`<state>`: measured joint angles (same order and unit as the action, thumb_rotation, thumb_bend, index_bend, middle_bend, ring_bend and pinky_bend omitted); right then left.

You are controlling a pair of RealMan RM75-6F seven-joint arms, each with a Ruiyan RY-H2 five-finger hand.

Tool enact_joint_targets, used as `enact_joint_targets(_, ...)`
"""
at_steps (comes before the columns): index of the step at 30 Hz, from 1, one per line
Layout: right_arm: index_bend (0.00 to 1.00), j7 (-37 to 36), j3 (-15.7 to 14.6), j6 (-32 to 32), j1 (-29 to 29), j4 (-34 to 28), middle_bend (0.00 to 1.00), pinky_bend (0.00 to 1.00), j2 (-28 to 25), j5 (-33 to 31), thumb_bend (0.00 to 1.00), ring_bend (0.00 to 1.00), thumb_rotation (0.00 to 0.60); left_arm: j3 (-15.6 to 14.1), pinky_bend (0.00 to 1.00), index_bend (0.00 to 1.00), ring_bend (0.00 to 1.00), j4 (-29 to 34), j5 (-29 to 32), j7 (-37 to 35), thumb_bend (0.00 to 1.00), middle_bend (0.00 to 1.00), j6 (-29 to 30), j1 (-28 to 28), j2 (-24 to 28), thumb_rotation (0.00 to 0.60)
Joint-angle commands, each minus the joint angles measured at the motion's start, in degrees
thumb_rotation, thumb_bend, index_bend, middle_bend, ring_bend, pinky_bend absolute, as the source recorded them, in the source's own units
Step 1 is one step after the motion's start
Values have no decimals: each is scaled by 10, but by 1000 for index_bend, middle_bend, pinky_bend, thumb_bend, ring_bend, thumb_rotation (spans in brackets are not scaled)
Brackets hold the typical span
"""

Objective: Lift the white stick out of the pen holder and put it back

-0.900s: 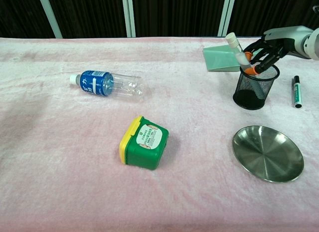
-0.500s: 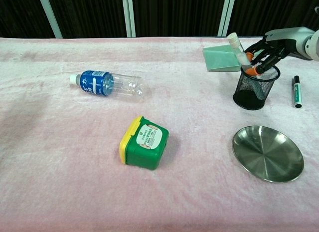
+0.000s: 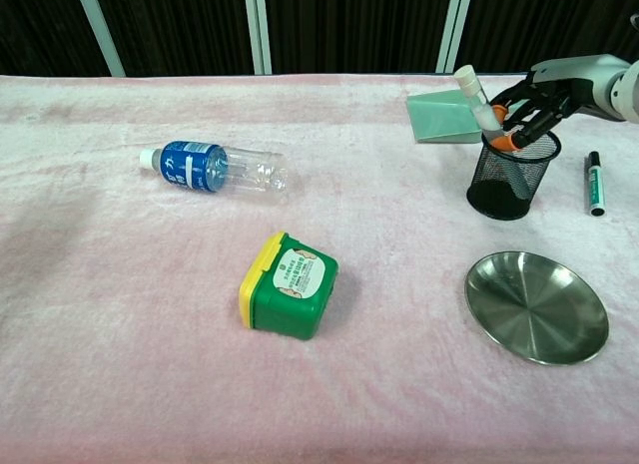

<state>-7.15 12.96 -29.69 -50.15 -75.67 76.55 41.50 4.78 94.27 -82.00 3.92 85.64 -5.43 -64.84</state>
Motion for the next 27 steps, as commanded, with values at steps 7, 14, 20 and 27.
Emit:
enact_joint_targets(7, 563, -7, 2, 1, 3, -2, 47, 175, -7, 4, 342, 190, 600, 0, 0, 119, 0, 1, 2, 3, 321, 23, 0, 1, -1, 600)
enact_joint_targets(14, 566, -24, 11, 4, 8, -9, 47, 175, -12, 10, 348, 190, 600, 1, 0, 120, 0, 3, 5, 3, 321, 23, 1, 2, -1, 600)
enact_joint_targets(20, 570, -68, 41, 6, 23, -22, 47, 175, -24, 29, 349, 190, 600, 1, 0, 119, 0, 3, 5, 3, 321, 23, 1, 2, -1, 600)
enact_joint_targets(27, 573, -131, 79, 15, 46, -40, 47, 175, -40, 59, 350, 190, 600, 1, 0, 120, 0, 4, 4, 2, 321, 23, 1, 2, -1, 600)
